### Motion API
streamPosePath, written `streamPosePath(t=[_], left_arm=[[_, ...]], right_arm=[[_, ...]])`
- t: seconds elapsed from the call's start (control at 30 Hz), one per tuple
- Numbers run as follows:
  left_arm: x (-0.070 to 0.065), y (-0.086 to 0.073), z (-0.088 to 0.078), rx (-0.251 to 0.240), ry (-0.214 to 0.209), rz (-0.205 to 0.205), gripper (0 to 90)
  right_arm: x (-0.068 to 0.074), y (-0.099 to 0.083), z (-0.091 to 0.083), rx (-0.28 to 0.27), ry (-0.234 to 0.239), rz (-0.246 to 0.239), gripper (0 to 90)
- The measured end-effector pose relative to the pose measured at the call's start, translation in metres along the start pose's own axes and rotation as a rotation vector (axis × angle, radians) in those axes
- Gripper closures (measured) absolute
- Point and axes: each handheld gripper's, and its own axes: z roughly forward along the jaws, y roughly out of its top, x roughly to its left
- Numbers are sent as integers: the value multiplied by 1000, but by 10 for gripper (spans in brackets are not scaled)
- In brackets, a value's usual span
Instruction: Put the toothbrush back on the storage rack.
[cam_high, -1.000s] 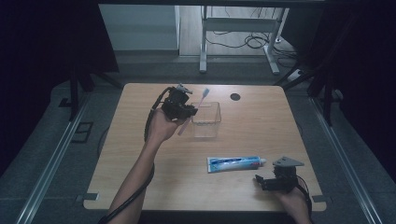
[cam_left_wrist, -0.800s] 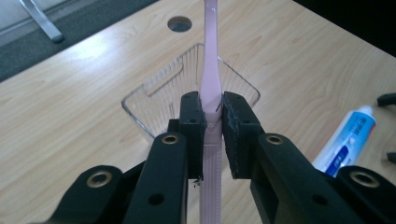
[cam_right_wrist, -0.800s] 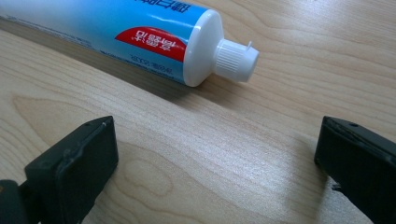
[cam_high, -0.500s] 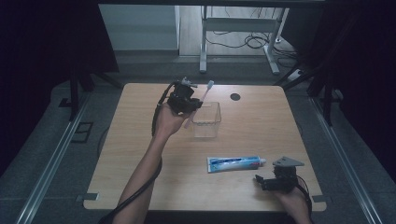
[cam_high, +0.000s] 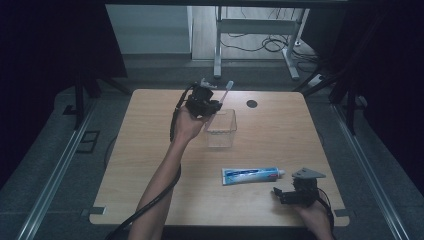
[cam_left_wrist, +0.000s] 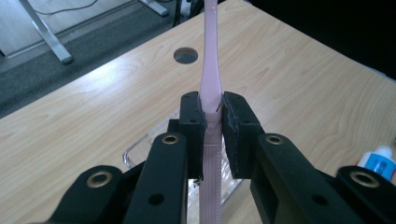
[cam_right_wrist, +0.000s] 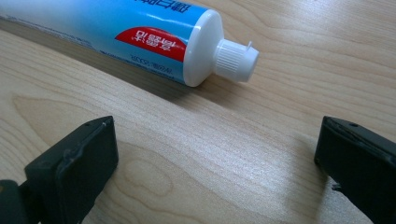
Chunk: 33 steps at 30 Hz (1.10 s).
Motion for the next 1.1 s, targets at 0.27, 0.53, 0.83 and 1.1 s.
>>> streamPosePath(t=[0.27,0.53,0.83,1.1], left_arm=[[-1,2,14,-32,12,1,790],[-1,3,26,-53,27,1,791],[-2,0,36,-52,40,17,791],[-4,-6,44,-43,41,25,790]], right_arm=[[0,0,0,0,0,0,0],[0,0,0,0,0,0,0],[0,0,0,0,0,0,0],[0,0,0,0,-1,-1,0]])
